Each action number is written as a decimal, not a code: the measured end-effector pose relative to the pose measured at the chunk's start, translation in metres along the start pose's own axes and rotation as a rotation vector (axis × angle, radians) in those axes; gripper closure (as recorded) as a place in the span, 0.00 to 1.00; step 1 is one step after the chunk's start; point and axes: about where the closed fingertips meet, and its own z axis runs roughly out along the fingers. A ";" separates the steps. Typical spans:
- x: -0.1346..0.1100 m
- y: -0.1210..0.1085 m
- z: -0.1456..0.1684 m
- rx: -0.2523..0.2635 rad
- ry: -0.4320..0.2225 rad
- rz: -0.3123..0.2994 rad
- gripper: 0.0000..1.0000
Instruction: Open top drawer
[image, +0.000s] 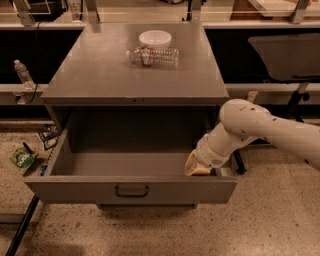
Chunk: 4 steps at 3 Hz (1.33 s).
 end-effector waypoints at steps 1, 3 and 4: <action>-0.004 -0.002 -0.015 0.013 -0.005 -0.023 1.00; -0.017 0.017 -0.028 -0.060 -0.022 -0.080 1.00; -0.011 0.033 -0.029 -0.107 -0.015 -0.079 1.00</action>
Offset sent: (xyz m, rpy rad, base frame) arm -0.0042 -0.0050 0.0475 0.0100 -0.0228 0.0765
